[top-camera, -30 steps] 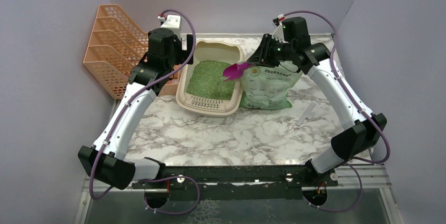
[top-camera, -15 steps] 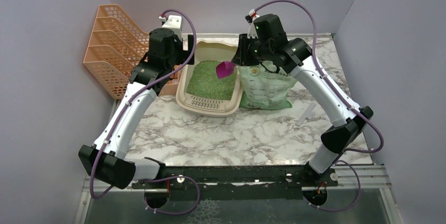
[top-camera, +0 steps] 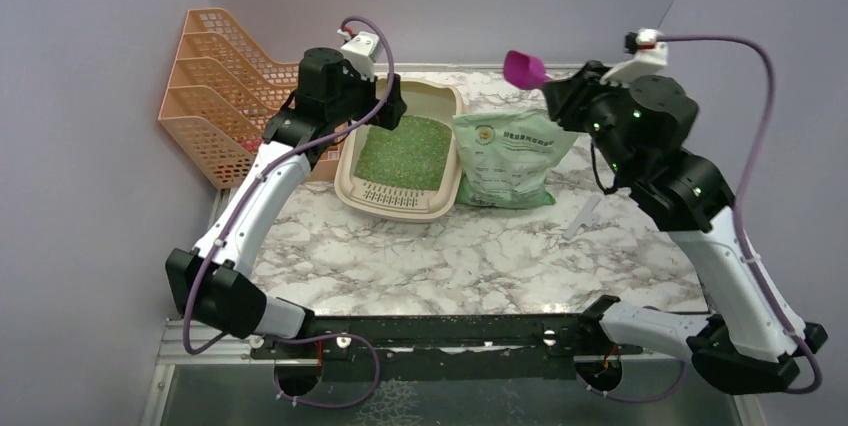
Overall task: Fill the litter box with clean litter
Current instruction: Move the cat litter bag to the center of the board, then move the litter box to the center of the board.
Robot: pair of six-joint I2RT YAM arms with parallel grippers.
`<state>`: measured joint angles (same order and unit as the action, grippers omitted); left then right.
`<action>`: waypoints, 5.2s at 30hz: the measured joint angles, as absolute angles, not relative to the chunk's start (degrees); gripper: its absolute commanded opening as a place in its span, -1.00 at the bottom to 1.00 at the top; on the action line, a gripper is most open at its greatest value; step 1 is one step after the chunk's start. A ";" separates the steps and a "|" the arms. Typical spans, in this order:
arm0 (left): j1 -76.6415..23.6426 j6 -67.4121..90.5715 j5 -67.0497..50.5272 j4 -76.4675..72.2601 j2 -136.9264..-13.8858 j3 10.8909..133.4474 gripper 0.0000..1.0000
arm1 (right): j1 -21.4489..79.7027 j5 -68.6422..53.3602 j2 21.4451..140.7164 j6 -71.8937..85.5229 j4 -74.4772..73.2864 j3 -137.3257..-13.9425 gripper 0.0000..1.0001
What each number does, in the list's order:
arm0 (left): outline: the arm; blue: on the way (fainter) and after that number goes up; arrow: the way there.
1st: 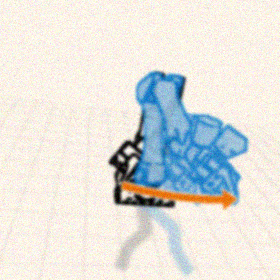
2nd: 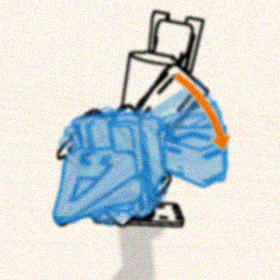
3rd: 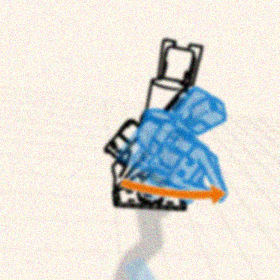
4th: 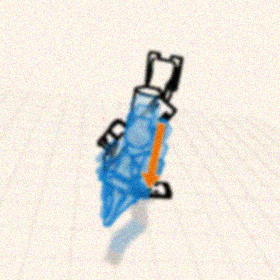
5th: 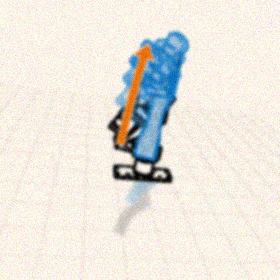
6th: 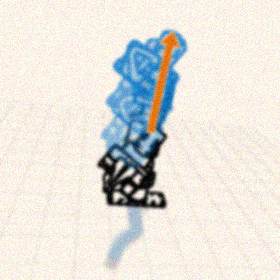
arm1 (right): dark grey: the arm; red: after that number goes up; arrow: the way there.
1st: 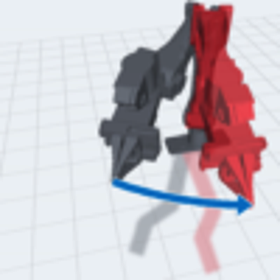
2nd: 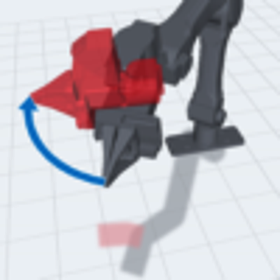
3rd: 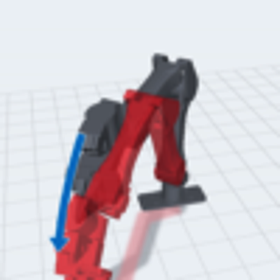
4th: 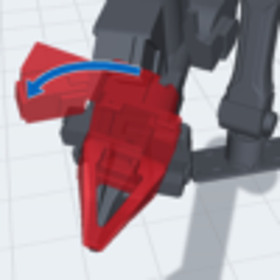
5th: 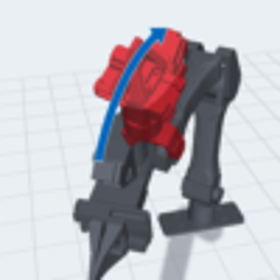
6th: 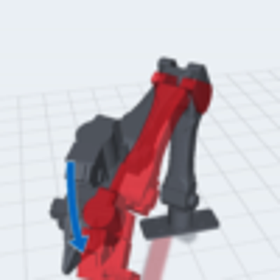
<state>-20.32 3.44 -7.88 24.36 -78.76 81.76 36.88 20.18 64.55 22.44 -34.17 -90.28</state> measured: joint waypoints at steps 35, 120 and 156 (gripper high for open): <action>-36.88 -17.17 -35.75 17.63 -114.61 105.27 0.70 | 1.52 10.72 68.97 18.68 -46.17 -93.08 -0.98; -42.39 15.07 8.19 43.33 -100.99 109.80 0.97 | 0.73 -4.82 65.19 18.57 -43.59 -86.74 -0.99; -42.48 27.55 -14.44 39.22 -134.04 123.94 0.77 | 0.73 11.00 58.43 14.92 -46.76 -94.08 -0.98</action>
